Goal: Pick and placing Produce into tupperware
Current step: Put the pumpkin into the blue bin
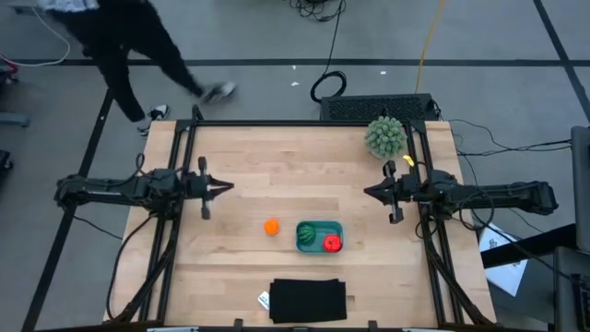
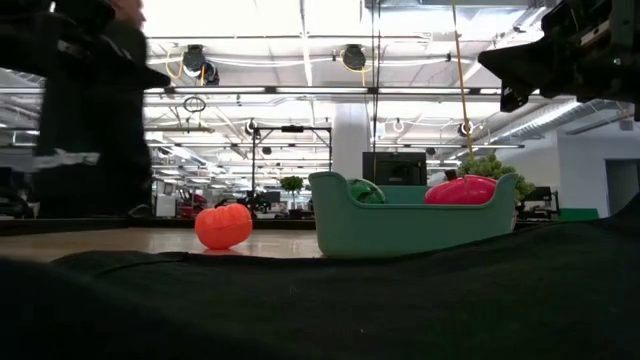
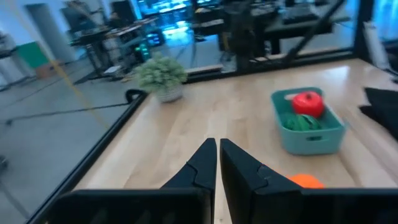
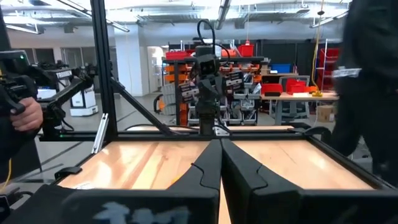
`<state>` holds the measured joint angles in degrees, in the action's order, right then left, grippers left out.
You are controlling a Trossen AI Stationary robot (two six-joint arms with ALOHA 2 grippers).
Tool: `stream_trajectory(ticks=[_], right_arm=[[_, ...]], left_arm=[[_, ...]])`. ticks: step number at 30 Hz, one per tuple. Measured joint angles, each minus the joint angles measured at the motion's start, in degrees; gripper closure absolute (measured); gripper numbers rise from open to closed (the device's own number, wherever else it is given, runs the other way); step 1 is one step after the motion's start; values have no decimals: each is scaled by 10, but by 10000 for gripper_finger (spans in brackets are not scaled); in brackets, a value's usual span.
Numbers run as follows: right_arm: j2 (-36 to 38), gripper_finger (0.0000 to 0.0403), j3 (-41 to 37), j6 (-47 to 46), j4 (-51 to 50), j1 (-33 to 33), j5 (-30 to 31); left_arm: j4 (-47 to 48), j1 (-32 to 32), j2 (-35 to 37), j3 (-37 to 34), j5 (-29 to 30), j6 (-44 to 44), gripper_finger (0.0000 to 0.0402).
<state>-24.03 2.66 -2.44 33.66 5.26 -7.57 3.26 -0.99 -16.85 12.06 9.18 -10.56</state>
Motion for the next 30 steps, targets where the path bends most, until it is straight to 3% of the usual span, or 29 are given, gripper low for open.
stream_trajectory(ticks=[4,12,17,30], right_arm=[[0,403,0,1,-9,0,0],[0,403,-1,1,-12,0,0],[0,403,-1,1,-14,0,0],[0,403,-2,16,-14,0,0]], left_arm=[[0,0,-34,7,32,20,376],[5,0,-150,89,28,29,376],[47,0,-200,157,1,36,376],[164,0,-312,313,-3,62,376]])
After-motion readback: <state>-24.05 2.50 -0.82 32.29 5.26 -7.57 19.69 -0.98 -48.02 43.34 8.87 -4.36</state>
